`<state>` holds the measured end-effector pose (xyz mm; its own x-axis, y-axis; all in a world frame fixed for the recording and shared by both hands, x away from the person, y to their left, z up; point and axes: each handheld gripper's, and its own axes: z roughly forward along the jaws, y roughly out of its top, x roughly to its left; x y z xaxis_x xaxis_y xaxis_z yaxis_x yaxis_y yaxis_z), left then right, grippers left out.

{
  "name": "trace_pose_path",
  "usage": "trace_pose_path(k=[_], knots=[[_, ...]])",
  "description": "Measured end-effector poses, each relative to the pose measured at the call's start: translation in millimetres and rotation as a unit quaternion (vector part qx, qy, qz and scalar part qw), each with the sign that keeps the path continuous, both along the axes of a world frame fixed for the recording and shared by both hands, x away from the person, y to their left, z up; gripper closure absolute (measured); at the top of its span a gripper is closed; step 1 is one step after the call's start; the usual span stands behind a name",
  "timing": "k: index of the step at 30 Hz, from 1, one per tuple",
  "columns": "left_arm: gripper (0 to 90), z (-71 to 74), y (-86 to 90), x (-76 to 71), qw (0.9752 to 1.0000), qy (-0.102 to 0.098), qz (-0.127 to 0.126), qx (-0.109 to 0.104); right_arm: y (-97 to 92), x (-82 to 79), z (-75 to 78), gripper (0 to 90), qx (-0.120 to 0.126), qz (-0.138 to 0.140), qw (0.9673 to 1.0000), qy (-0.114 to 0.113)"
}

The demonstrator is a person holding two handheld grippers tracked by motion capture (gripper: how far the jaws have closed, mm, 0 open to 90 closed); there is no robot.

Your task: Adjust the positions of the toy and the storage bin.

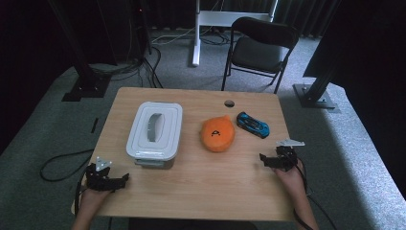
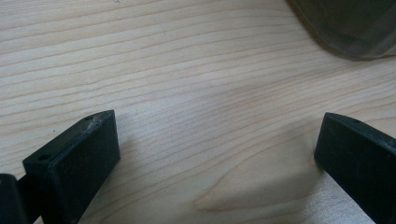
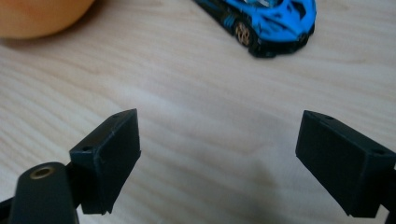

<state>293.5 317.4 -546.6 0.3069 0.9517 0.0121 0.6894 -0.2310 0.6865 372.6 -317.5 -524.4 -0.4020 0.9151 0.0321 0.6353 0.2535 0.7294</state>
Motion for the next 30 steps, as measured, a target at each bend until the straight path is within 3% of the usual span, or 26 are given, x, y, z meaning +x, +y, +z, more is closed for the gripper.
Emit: trace_pose_path(k=[6, 11, 18, 30], knots=[[0.5, 0.0, 0.0, 0.0, 1.0, 0.0, 0.0, 0.0, 0.2, 14.1, 4.5, 13.2, -0.007, 0.001, 1.0, 0.006], [0.5, 0.0, 0.0, 0.0, 1.0, 0.0, 0.0, 0.0, 0.6, 23.2, 7.9, 15.0, -0.007, -0.007, 0.9999, -0.01], [0.5, 0.0, 0.0, 0.0, 1.0, 0.0, 0.0, 0.0, 1.2, 38.2, 10.3, 18.8, 0.004, -0.016, 0.9998, -0.009], [0.5, 0.0, 0.0, 0.0, 1.0, 0.0, 0.0, 0.0, 14.2, 74.7, 21.5, 22.5, -0.017, 0.004, 0.9998, 0.003]])
